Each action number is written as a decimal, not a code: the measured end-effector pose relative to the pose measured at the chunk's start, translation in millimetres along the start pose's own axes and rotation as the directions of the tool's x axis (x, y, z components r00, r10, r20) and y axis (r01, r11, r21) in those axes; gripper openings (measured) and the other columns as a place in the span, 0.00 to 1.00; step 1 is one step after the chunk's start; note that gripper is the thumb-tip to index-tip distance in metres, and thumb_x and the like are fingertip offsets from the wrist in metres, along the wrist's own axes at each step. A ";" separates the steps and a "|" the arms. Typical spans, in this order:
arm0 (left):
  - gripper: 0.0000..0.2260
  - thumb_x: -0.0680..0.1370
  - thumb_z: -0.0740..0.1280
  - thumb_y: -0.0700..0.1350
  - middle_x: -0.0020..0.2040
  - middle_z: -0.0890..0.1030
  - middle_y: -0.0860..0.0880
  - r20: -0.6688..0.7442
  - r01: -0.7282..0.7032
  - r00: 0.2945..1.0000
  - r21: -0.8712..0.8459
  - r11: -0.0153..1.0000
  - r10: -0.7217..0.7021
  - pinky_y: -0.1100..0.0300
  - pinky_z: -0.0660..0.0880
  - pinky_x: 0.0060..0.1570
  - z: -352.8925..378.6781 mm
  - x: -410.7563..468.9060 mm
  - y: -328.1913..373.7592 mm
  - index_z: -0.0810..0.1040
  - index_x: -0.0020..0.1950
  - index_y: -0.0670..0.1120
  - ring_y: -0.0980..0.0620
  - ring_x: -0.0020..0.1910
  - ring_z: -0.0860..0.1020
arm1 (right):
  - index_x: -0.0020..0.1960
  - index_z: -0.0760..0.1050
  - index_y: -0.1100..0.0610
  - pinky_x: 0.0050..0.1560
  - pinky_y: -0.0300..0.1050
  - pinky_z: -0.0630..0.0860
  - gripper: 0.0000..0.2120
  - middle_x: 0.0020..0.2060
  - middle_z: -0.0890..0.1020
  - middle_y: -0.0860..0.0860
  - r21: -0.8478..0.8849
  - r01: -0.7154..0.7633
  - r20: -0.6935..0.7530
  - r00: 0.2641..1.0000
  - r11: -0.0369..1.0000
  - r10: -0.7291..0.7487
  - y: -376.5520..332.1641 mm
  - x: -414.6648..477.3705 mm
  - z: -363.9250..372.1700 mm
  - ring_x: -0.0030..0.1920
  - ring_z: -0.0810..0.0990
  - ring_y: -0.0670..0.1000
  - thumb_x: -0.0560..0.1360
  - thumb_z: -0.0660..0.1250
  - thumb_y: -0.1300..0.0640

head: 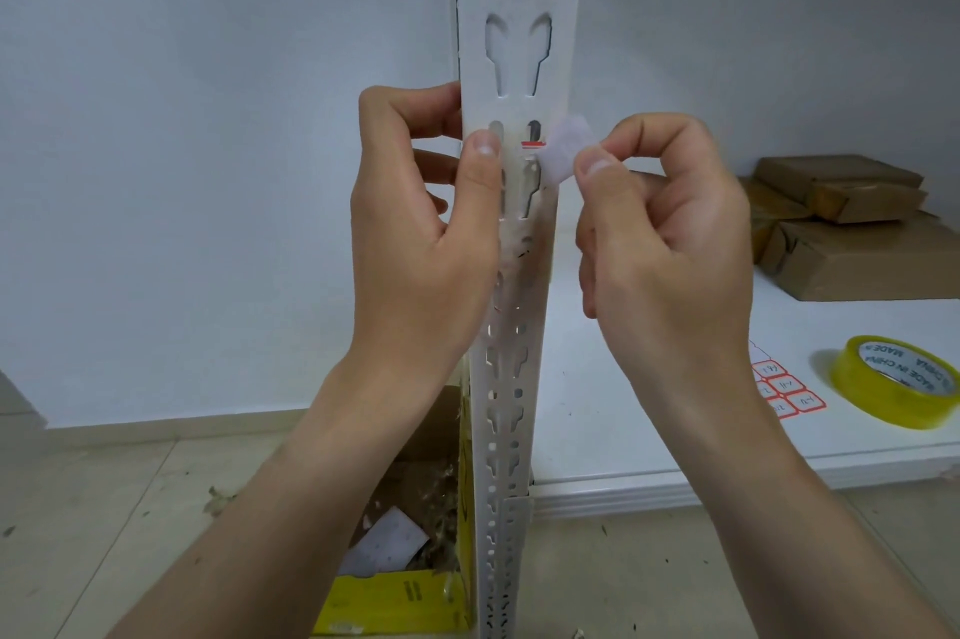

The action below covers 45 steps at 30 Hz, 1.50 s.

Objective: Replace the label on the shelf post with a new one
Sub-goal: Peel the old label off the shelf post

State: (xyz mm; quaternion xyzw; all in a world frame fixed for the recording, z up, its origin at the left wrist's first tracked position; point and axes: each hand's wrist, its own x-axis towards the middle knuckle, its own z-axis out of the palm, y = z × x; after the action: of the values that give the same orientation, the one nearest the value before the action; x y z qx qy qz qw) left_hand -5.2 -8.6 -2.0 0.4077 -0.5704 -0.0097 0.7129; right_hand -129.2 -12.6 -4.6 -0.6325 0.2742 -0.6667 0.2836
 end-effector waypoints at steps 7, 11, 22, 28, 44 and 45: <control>0.08 0.82 0.64 0.45 0.55 0.79 0.53 0.002 0.007 1.000 -0.016 1.000 -0.007 0.66 0.78 0.42 1.8 -0.7 -1.5 0.70 0.60 0.47 0.50 0.49 0.82 | 0.46 0.71 0.50 0.23 0.49 0.64 0.08 0.22 0.69 0.52 -0.001 0.006 -0.002 1.000 1.000 -0.006 -0.3 0.1 -1.9 0.23 0.65 0.59 0.83 0.64 0.58; 0.09 0.82 0.64 0.44 0.56 0.79 0.51 0.010 0.010 1.000 -0.028 1.000 -0.009 0.64 0.79 0.43 1.3 -1.1 -2.3 0.70 0.61 0.47 0.49 0.49 0.82 | 0.47 0.72 0.53 0.21 0.45 0.64 0.07 0.22 0.70 0.55 0.015 0.047 0.022 0.999 0.999 -0.048 -4.7 -0.4 -3.5 0.22 0.66 0.59 0.83 0.66 0.60; 0.13 0.80 0.68 0.41 0.55 0.77 0.61 0.045 -0.039 0.998 -0.010 0.999 0.040 0.64 0.78 0.43 -1.8 -1.9 -6.6 0.69 0.62 0.47 0.52 0.51 0.82 | 0.52 0.75 0.52 0.28 0.38 0.70 0.12 0.22 0.72 0.55 -0.133 0.190 0.158 0.973 0.973 -0.168 3.3 -0.7 -8.5 0.22 0.69 0.53 0.74 0.74 0.65; 0.21 0.77 0.73 0.44 0.59 0.76 0.53 0.107 -0.054 0.993 -0.041 0.998 0.058 0.68 0.76 0.45 -2.3 -4.6 -10.6 0.67 0.64 0.45 0.50 0.54 0.81 | 0.51 0.74 0.52 0.29 0.35 0.67 0.11 0.22 0.72 0.52 -0.255 0.226 0.102 0.973 0.940 -0.206 13.4 3.0 -10.0 0.23 0.69 0.53 0.76 0.75 0.61; 0.10 0.76 0.76 0.40 0.68 0.67 0.35 0.070 -0.424 0.904 0.267 0.865 0.421 0.52 0.75 0.61 -4.5 -2.8 -17.0 0.82 0.55 0.50 0.40 0.69 0.69 | 0.49 0.82 0.58 0.30 0.36 0.62 0.02 0.22 0.67 0.46 -0.405 0.412 0.094 0.907 0.816 -0.411 10.9 7.9 -8.5 0.24 0.67 0.49 0.79 0.70 0.61; 0.10 0.76 0.76 0.40 0.68 0.67 0.36 0.062 -0.416 0.907 0.271 0.868 0.416 0.51 0.75 0.60 -4.3 -3.0 -18.3 0.82 0.53 0.53 0.40 0.68 0.70 | 0.49 0.82 0.58 0.30 0.35 0.62 0.02 0.23 0.67 0.46 -0.405 0.418 0.093 0.904 0.813 -0.418 9.9 7.9 -9.0 0.24 0.66 0.49 0.79 0.70 0.62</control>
State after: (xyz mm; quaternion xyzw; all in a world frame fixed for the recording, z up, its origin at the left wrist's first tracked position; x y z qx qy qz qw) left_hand 5.6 -16.9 -15.3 0.3716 -0.6407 0.2240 0.6334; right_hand -138.2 -25.1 -6.9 -0.7225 0.2642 -0.6388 -0.0110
